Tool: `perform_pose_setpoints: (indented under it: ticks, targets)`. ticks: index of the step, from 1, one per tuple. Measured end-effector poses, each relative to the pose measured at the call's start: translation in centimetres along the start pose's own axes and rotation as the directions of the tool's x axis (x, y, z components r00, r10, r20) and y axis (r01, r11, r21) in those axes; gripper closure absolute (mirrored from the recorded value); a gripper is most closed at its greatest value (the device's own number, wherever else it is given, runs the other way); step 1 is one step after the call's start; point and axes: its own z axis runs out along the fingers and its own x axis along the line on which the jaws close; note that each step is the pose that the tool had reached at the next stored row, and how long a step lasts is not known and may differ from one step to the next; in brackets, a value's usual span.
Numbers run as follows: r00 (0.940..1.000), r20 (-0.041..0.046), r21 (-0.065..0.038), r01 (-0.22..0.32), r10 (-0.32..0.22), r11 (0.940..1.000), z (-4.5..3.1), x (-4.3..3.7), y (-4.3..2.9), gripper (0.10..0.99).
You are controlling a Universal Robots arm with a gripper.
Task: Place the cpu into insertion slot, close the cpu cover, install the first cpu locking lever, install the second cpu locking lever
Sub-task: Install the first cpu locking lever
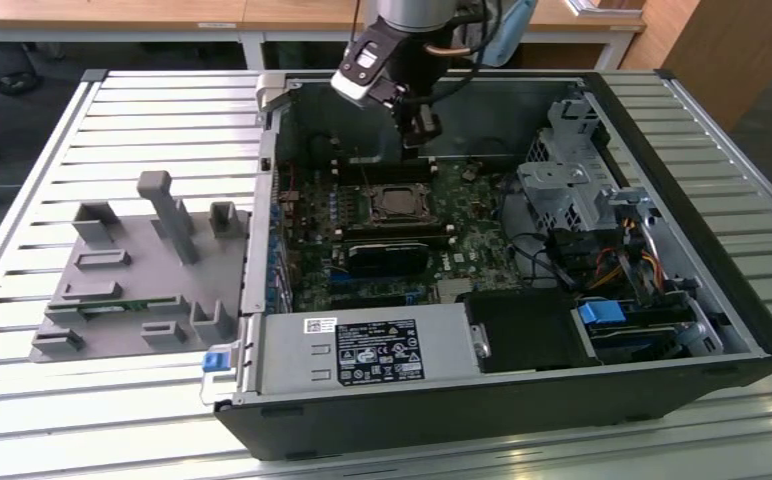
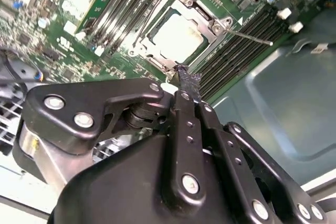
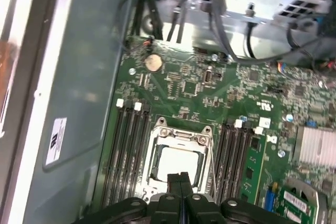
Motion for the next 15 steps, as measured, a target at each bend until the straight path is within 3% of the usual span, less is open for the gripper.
perform_pose_setpoints:
  ticks: [4,8,15]
  targets:
    - [0.9973,-0.0041,0.0,0.073,-0.073,0.9973,0.0,0.0,0.0,0.98]
    - [0.9894,-0.0079,0.0,0.145,-0.145,0.9895,0.0,0.0,0.0,0.98]
    - [0.963,-0.0148,-0.001,0.269,-0.269,0.9631,0.01,0.0,0.0,0.98]
